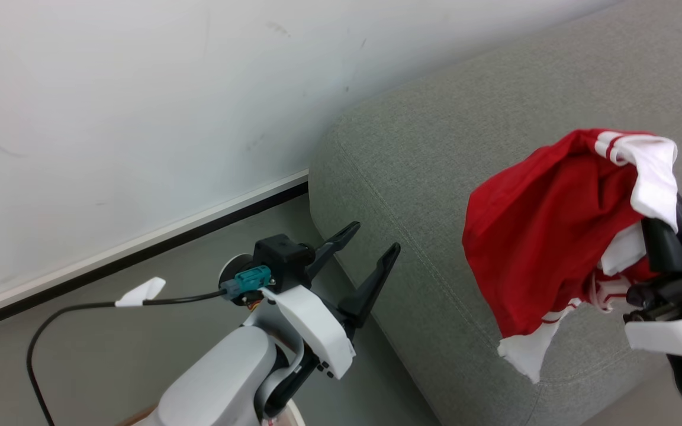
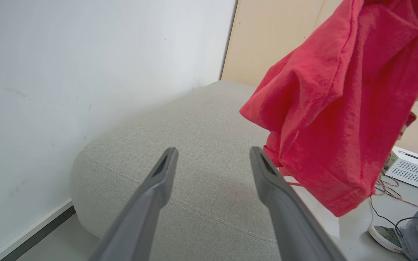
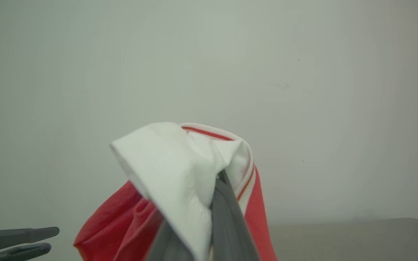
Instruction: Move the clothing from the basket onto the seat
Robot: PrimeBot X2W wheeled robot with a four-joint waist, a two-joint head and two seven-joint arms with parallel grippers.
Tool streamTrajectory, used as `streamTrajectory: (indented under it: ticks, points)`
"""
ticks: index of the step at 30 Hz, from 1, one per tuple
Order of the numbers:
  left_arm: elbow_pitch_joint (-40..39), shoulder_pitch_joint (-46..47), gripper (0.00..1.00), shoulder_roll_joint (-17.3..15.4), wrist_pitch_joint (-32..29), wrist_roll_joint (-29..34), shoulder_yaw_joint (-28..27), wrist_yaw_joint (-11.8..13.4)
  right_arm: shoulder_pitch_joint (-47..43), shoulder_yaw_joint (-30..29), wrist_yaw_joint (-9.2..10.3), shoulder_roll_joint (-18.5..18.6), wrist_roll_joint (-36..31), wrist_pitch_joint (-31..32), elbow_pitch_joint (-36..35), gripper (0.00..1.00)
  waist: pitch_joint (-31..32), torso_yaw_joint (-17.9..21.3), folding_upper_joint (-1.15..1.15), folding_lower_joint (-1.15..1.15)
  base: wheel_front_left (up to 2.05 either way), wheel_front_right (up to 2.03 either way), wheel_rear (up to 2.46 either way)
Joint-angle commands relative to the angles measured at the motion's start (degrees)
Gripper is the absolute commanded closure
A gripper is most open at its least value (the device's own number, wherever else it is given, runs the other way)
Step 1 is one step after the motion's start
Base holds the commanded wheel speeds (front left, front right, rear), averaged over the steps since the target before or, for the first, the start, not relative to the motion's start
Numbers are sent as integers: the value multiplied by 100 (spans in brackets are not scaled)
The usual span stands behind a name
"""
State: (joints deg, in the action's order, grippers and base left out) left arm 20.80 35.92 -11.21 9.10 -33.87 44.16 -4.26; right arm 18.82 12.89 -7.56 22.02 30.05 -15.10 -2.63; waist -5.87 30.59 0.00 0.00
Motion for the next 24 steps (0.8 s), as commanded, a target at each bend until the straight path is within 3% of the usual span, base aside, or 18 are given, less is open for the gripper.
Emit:
streamTrajectory:
  ticks: [1, 10, 24]
  points:
    - [14, -20, 0, -44, 42, -60, -19, 23, 169, 30, 14, 62, 69, 29, 58, 100, -14, 2, 0, 0, 0, 0, 0]
    - [-294, 59, 0, -229, -56, 61, -40, 193, 1152, 191, 14, 303, 366, 130, 587, 100, -457, -15, 0, 0, 0, 0, 0]
    - [-708, 732, 0, -333, -361, 380, 75, 247, 2667, -82, 15, 1114, 688, 12, 1898, 100, -1798, -759, 0, 0, 0, 0, 0]
